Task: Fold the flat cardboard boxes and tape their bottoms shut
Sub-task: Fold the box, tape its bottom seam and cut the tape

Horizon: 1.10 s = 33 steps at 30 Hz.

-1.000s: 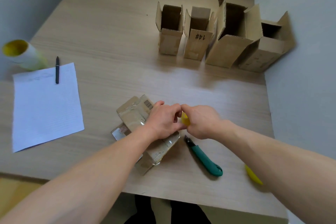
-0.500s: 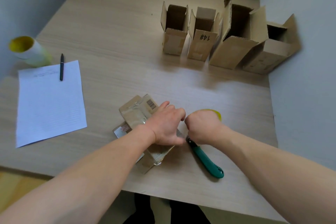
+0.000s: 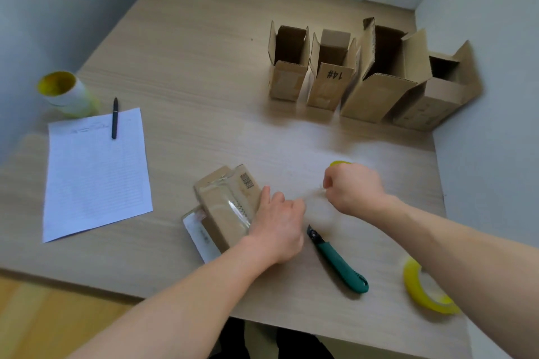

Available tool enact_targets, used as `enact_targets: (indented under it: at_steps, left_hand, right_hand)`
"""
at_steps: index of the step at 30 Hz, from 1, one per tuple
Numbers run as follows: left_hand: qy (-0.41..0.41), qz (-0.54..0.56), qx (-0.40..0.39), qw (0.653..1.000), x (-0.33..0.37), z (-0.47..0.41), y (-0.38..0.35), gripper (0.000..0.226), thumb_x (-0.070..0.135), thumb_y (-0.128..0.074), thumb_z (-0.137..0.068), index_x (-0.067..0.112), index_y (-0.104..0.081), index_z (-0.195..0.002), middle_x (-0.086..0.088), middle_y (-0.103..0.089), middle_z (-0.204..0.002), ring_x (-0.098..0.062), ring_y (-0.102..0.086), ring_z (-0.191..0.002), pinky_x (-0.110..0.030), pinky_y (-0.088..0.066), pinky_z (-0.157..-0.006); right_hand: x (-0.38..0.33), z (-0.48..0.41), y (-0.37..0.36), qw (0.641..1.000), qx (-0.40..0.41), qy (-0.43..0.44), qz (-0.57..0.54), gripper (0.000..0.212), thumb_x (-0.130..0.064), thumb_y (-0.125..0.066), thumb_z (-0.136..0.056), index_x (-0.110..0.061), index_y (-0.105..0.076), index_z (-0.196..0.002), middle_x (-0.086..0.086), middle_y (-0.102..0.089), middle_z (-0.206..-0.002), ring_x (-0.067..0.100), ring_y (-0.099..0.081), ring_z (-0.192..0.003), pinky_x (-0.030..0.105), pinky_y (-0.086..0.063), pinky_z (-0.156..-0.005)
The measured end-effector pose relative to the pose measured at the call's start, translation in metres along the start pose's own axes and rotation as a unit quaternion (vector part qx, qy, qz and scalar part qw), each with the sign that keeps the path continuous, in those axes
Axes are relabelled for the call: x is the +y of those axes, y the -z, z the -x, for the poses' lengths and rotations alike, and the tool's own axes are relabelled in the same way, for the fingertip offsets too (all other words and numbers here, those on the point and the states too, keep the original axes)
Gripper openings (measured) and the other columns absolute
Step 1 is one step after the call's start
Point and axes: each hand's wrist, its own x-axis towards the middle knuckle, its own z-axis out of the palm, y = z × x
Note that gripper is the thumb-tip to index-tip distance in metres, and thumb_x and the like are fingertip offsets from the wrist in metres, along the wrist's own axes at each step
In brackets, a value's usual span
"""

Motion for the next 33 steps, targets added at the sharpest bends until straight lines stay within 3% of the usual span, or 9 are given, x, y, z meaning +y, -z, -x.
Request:
enact_targets:
  at_steps: [6,12,15,17,19,20,22,24,33]
  left_hand:
    - [0.058,0.045,0.002,0.997,0.007,0.005,0.003,0.036,0.007,-0.043,-0.079,0.018,-0.047,-0.113,-0.008,-0.055,-0.112,-0.032,-0.043,-0.115,-0.053,0.001,-0.12]
    - [-0.134,0.02,-0.078,0.988,-0.016,0.017,0.006,0.044,0.003,-0.047,-0.08,0.02,-0.051,-0.121,-0.004,-0.058,-0.114,-0.028,-0.057,-0.109,-0.04,-0.009,-0.118]
    - [-0.207,-0.035,-0.101,0.972,-0.023,0.028,0.009,0.045,0.004,-0.053,-0.08,0.018,-0.051,-0.123,-0.006,-0.058,-0.108,-0.029,-0.056,-0.108,-0.046,-0.008,-0.122]
    - [-0.218,-0.044,-0.047,0.974,-0.023,0.037,0.005,0.046,0.014,-0.062,-0.084,0.017,-0.05,-0.128,-0.009,-0.055,-0.12,-0.031,-0.045,-0.128,-0.054,-0.005,-0.122]
    - [-0.128,-0.018,0.05,0.99,-0.018,0.048,0.007,0.063,0.044,-0.066,-0.086,0.017,-0.043,-0.138,-0.013,-0.038,-0.147,-0.033,-0.014,-0.15,-0.062,-0.001,-0.119]
    - [-0.037,-0.003,0.066,0.997,-0.016,0.053,0.01,0.08,0.06,-0.059,-0.086,0.019,-0.03,-0.149,-0.014,-0.018,-0.16,-0.034,0.006,-0.151,-0.063,0.005,-0.117]
    - [0.136,0.014,0.042,0.99,-0.011,0.059,0.008,0.106,0.077,-0.041,-0.084,0.019,0.014,-0.154,-0.013,0.027,-0.16,-0.039,0.032,-0.143,-0.062,0.012,-0.114]
    - [0.218,0.034,0.028,0.975,-0.011,0.063,-0.004,0.115,0.081,-0.04,-0.081,0.018,0.026,-0.15,-0.014,0.039,-0.154,-0.043,0.041,-0.137,-0.065,0.007,-0.114]
    - [0.179,0.018,0.037,0.983,-0.034,0.07,-0.024,0.087,0.066,-0.032,-0.086,0.031,0.005,-0.157,-0.005,0.027,-0.161,-0.039,0.035,-0.142,-0.054,-0.016,-0.113]
  right_hand:
    - [-0.022,0.007,0.011,0.999,0.025,-0.008,-0.025,0.027,-0.014,-0.052,-0.082,-0.031,-0.067,-0.097,-0.008,-0.065,-0.1,0.021,-0.056,-0.092,0.029,-0.043,-0.072]
    - [-0.041,0.017,0.028,0.998,0.044,-0.011,-0.039,0.028,-0.014,-0.052,-0.08,-0.032,-0.066,-0.095,-0.005,-0.068,-0.1,0.024,-0.061,-0.097,0.029,-0.044,-0.07]
    - [-0.048,0.022,0.035,0.997,0.058,-0.015,-0.049,0.03,-0.014,-0.051,-0.081,-0.032,-0.068,-0.098,-0.003,-0.068,-0.099,0.024,-0.06,-0.096,0.029,-0.043,-0.069]
    - [-0.05,0.026,0.037,0.996,0.069,-0.019,-0.052,0.029,-0.015,-0.051,-0.082,-0.032,-0.068,-0.099,-0.004,-0.068,-0.098,0.023,-0.06,-0.095,0.029,-0.043,-0.068]
    - [-0.05,0.028,0.038,0.995,0.078,-0.023,-0.058,0.029,-0.016,-0.051,-0.082,-0.033,-0.068,-0.098,-0.005,-0.068,-0.098,0.023,-0.06,-0.095,0.029,-0.044,-0.069]
    - [-0.05,0.03,0.037,0.995,0.079,-0.028,-0.062,0.029,-0.016,-0.051,-0.082,-0.033,-0.068,-0.097,-0.005,-0.068,-0.097,0.023,-0.06,-0.094,0.03,-0.045,-0.069]
    - [-0.049,0.033,0.036,0.994,0.073,-0.039,-0.066,0.029,-0.015,-0.052,-0.081,-0.033,-0.068,-0.096,-0.005,-0.065,-0.091,0.022,-0.057,-0.088,0.03,-0.047,-0.068]
    - [-0.049,0.036,0.035,0.995,0.065,-0.043,-0.068,0.029,-0.013,-0.051,-0.081,-0.033,-0.067,-0.095,-0.007,-0.061,-0.086,0.021,-0.054,-0.084,0.029,-0.046,-0.066]
    - [-0.04,0.043,0.034,0.994,0.077,-0.044,-0.07,0.025,-0.013,-0.052,-0.084,-0.033,-0.066,-0.09,-0.008,-0.061,-0.085,0.02,-0.056,-0.084,0.029,-0.046,-0.064]
